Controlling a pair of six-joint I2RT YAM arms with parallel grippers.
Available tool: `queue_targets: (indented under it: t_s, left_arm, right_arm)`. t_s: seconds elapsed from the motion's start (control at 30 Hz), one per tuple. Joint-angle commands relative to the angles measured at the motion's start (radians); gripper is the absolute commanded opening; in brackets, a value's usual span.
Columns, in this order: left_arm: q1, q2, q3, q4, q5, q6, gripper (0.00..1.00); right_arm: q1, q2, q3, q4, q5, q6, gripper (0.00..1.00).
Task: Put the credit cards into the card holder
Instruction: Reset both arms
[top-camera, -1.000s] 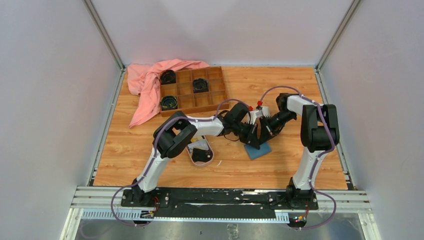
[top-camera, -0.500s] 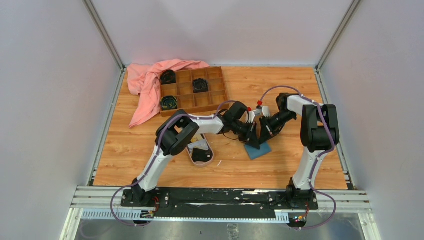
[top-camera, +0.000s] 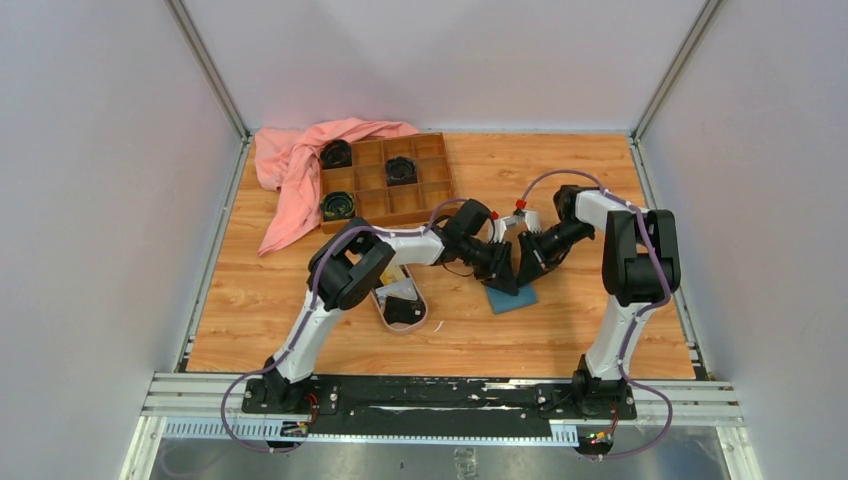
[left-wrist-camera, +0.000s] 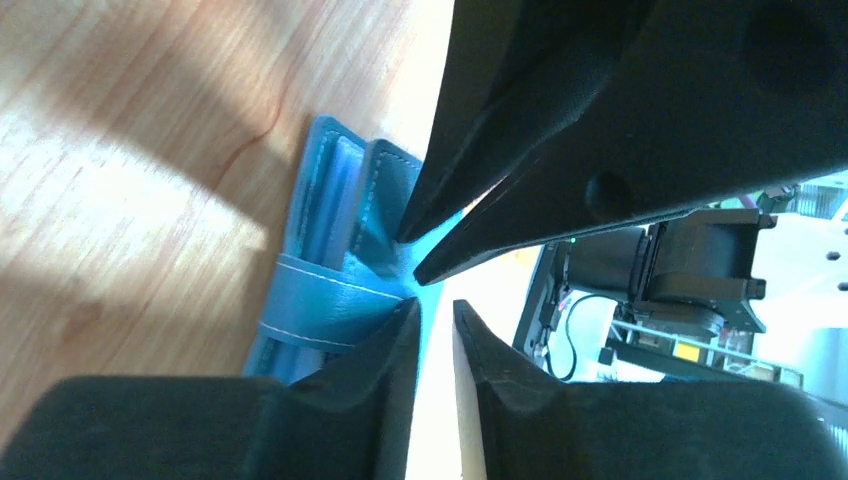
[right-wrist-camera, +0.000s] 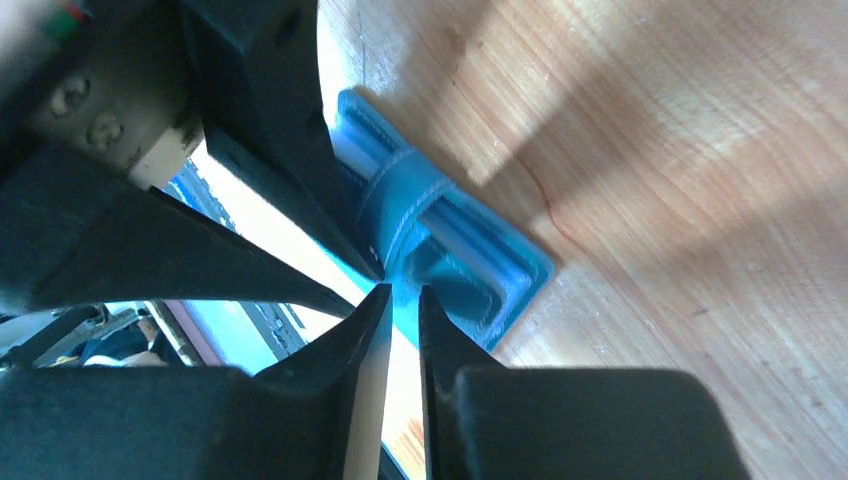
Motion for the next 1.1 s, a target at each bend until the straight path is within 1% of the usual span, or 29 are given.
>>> queue_targets:
  t_s: [0.0,0.07,0.13,0.2,0.3,0.37,0.47,0.53,0.57,0.63,0.67,0.7,0.73,0.77,0.8,0.87,0.93,1.0,1.07]
  left_arm:
    - [0.042,-0.019,-0.033,-0.194,-0.197,0.073,0.34]
    - [0.035,-0.074,-0.007,-0.199,-0.189,0.078,0.41]
    - [0.031,-0.127,0.007,-0.203,-0.178,0.085,0.44]
    - [0.029,-0.181,0.008,-0.22,-0.18,0.101,0.46]
    - [0.029,-0.271,-0.029,-0.241,-0.188,0.142,0.47]
    - [0.029,-0.347,-0.061,-0.274,-0.206,0.189,0.48]
    - [0.028,-0.476,-0.123,-0.323,-0.262,0.281,0.48]
    - [0.024,-0.583,-0.165,-0.366,-0.329,0.361,0.49]
    - [0.022,-0.647,-0.182,-0.392,-0.375,0.404,0.49]
    - [0.021,-0.774,-0.218,-0.452,-0.494,0.478,0.51]
    - [0.021,-0.847,-0.238,-0.462,-0.55,0.509,0.56]
    - [0.022,-0.913,-0.262,-0.471,-0.605,0.538,0.61]
    - [0.025,-0.985,-0.286,-0.476,-0.651,0.561,0.71]
    - [0.03,-1.051,-0.309,-0.478,-0.689,0.576,0.86]
    - [0.038,-1.112,-0.333,-0.48,-0.721,0.582,0.98]
    - [0.061,-1.224,-0.367,-0.498,-0.79,0.569,1.0]
    - [0.096,-1.321,-0.381,-0.539,-0.832,0.532,1.0]
    - [0.136,-1.395,-0.368,-0.601,-0.836,0.512,1.0]
    - [0.156,-1.454,-0.34,-0.664,-0.836,0.499,1.0]
  right_arm:
    - [-0.019,-0.076,0.006,-0.005,-0.014,-0.048,0.23]
    - [-0.02,-0.105,0.007,-0.01,-0.032,-0.064,0.27]
    - [-0.022,-0.137,0.007,-0.016,-0.051,-0.076,0.29]
    - [-0.026,-0.172,0.007,-0.026,-0.074,-0.092,0.3]
    - [-0.028,-0.238,0.004,-0.044,-0.109,-0.126,0.3]
    - [-0.064,-0.295,0.003,-0.053,-0.122,-0.147,0.3]
    - [-0.09,-0.409,0.005,-0.058,-0.128,-0.177,0.31]
    - [-0.106,-0.504,0.01,-0.057,-0.101,-0.199,0.34]
    - [-0.113,-0.558,0.014,-0.051,-0.077,-0.207,0.36]
    - [-0.129,-0.668,0.02,-0.01,-0.004,-0.211,0.47]
    - [-0.137,-0.726,0.018,0.021,0.042,-0.209,0.55]
    - [-0.145,-0.782,0.016,0.05,0.085,-0.212,0.65]
    - [-0.156,-0.857,0.009,0.086,0.125,-0.216,0.78]
    - [-0.163,-0.889,0.0,0.121,0.15,-0.21,0.92]
    - [-0.168,-0.953,-0.009,0.164,0.171,-0.183,0.99]
    - [-0.172,-1.005,0.001,0.206,0.228,-0.092,1.0]
    - [-0.173,-1.006,0.068,0.207,0.269,0.039,1.0]
    - [-0.174,-1.007,0.118,0.205,0.292,0.16,1.0]
    - [-0.173,-1.019,0.159,0.204,0.28,0.238,1.0]
